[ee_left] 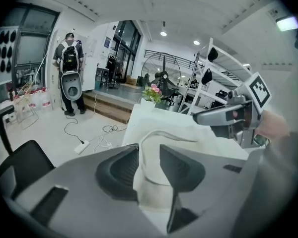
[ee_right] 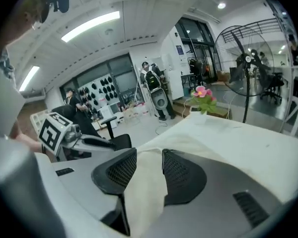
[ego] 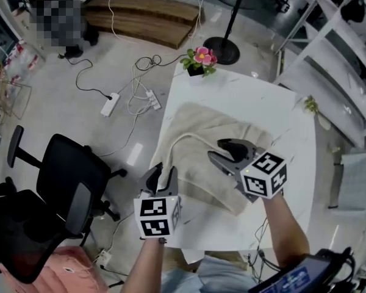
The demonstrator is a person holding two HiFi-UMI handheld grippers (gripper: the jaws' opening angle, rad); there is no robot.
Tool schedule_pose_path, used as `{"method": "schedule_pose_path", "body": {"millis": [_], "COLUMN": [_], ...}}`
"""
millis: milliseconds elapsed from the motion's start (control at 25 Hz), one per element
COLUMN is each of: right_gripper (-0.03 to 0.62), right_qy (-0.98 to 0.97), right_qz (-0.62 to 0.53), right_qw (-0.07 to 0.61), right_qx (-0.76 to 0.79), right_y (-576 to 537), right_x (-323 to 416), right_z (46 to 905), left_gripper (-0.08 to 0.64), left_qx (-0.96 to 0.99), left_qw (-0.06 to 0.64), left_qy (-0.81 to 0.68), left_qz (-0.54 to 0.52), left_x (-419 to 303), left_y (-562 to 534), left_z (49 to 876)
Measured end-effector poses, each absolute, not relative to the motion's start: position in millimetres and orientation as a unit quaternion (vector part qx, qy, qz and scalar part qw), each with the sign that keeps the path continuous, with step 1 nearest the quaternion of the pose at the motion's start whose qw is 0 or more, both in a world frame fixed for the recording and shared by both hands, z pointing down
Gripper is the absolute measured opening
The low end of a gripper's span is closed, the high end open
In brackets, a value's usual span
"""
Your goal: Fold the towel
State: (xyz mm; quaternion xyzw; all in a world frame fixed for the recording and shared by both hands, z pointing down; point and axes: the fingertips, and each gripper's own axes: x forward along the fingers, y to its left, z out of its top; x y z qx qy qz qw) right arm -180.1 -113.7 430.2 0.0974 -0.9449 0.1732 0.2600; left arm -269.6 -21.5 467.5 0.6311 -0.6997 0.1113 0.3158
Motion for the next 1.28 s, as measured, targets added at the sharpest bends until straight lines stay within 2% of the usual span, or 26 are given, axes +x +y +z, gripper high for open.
{"method": "schedule_pose_path", "body": {"millis": [240, 400, 560, 640, 720, 760, 800, 960, 1280], "right_gripper": [0.187, 0.197, 0.211, 0.165, 0.101, 0.047, 0.034, 0.032, 0.029], "right_qy": [-0.935, -0.932, -0.924, -0.916, -0.917, -0.919, -0.922, -0.931, -0.933], "right_qz": [0.077, 0.015, -0.019, -0.034, -0.033, -0.03, -0.026, -0.012, -0.102], "right_qw": [0.335, 0.359, 0.382, 0.399, 0.397, 0.392, 0.386, 0.364, 0.335], "right_qx": [0.088, 0.042, 0.014, 0.019, 0.023, 0.026, 0.028, 0.032, 0.087], "right_y": [-145.3, -143.1, -144.2, -151.9, -159.4, -162.8, -165.4, -174.3, -206.1], "right_x": [-108.8, -109.5, -115.7, -115.2, -115.8, -116.0, -116.2, -119.5, -148.8], "right_z": [468.8, 483.5, 498.5, 506.8, 506.9, 504.9, 502.0, 486.4, 446.3], "left_gripper": [0.14, 0.119, 0.067, 0.032, 0.028, 0.028, 0.028, 0.026, 0.025], "left_qx": [0.604, 0.589, 0.577, 0.574, 0.573, 0.574, 0.574, 0.579, 0.59], "left_qw": [0.321, 0.33, 0.338, 0.338, 0.338, 0.339, 0.338, 0.34, 0.348], "left_qy": [-0.713, -0.716, -0.719, -0.721, -0.72, -0.72, -0.72, -0.719, -0.719], "left_qz": [0.157, 0.178, 0.189, 0.193, 0.195, 0.194, 0.192, 0.181, 0.119], "left_x": [-273.6, -277.8, -279.5, -281.4, -282.4, -282.4, -282.5, -281.6, -273.7], "left_y": [-43.1, -47.1, -46.6, -46.2, -45.7, -45.5, -45.4, -43.8, -24.2], "left_z": [492.6, 508.2, 516.6, 519.4, 520.9, 520.6, 520.0, 513.4, 476.8]}}
